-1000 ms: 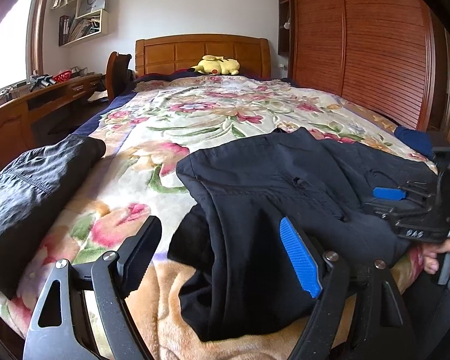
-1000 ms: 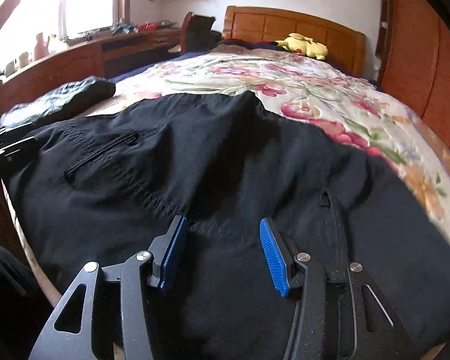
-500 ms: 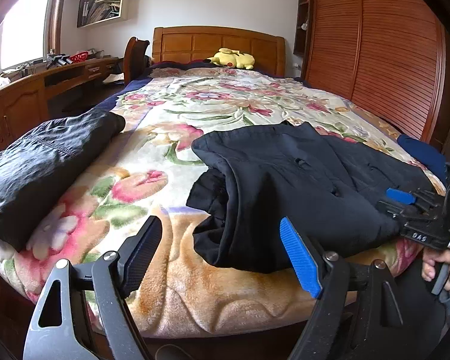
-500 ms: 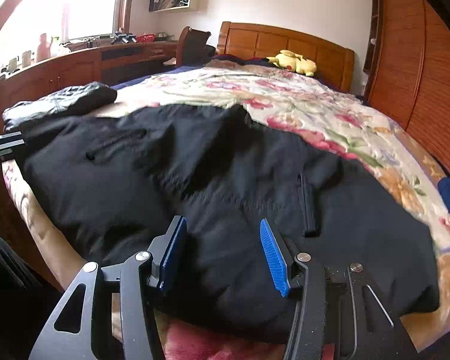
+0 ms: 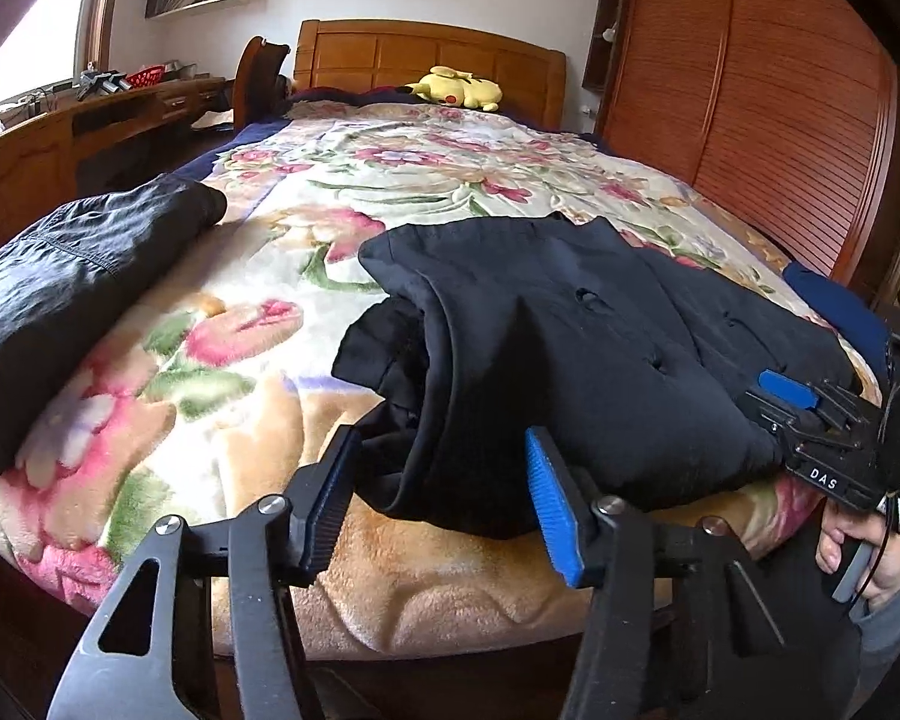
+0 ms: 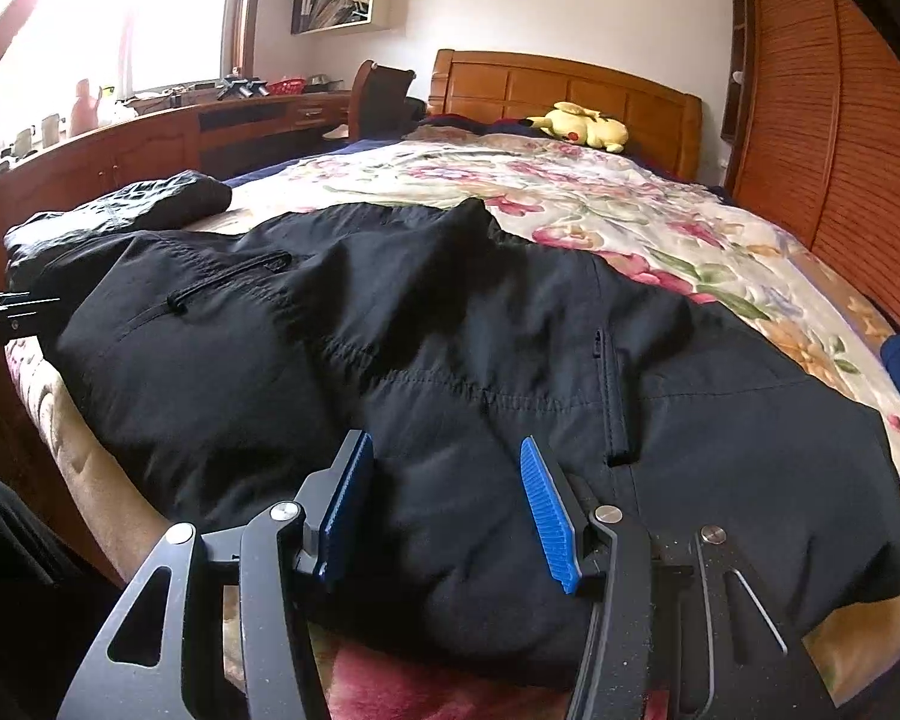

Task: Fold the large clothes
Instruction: 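Move the left gripper to the side edge of the folded black coat, then grasp the coat edge with the left gripper, fold it over, release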

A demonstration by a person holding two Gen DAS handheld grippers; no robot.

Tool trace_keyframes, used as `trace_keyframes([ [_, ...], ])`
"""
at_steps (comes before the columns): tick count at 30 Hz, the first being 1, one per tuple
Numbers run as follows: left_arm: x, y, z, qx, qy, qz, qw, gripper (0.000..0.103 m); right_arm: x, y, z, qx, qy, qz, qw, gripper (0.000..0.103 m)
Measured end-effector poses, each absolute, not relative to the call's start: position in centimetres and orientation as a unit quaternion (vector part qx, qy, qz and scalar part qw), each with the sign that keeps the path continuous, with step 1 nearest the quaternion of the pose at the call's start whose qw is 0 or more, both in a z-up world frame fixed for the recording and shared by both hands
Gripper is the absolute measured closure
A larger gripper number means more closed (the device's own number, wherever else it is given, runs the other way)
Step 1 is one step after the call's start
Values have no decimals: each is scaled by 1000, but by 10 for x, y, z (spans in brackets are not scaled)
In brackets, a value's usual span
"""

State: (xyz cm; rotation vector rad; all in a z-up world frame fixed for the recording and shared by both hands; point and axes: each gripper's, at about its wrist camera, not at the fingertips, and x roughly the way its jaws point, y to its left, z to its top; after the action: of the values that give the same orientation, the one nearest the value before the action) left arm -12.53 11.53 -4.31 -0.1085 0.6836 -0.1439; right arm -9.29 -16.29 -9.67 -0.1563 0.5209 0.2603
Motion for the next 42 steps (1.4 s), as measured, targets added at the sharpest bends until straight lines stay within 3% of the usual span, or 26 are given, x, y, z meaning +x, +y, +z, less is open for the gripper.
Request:
trace_keyframes([
  [1, -125, 115, -43, -52, 335, -72, 938, 56, -94, -164, -98, -75, 253, 129, 956, 50],
  [7, -121, 111, -36, -44, 333, -69, 939, 70, -98, -165, -102, -72, 230, 128, 962, 50],
  [8, -120, 110, -35, -40, 333, -69, 940, 80, -98, -165, -102, -70, 230, 129, 962, 50],
  [14, -118, 96, -27, -14, 327, -69, 942, 97, -99, -168, -104, -66, 223, 132, 964, 50],
  [29, -106, 29, 57, 51, 234, -94, 966, 99, -108, -186, -96, -51, 207, 143, 967, 49],
  [42, -99, -63, 88, 102, 200, -153, 962, 100, -144, -259, -35, -62, 178, 88, 978, 48],
])
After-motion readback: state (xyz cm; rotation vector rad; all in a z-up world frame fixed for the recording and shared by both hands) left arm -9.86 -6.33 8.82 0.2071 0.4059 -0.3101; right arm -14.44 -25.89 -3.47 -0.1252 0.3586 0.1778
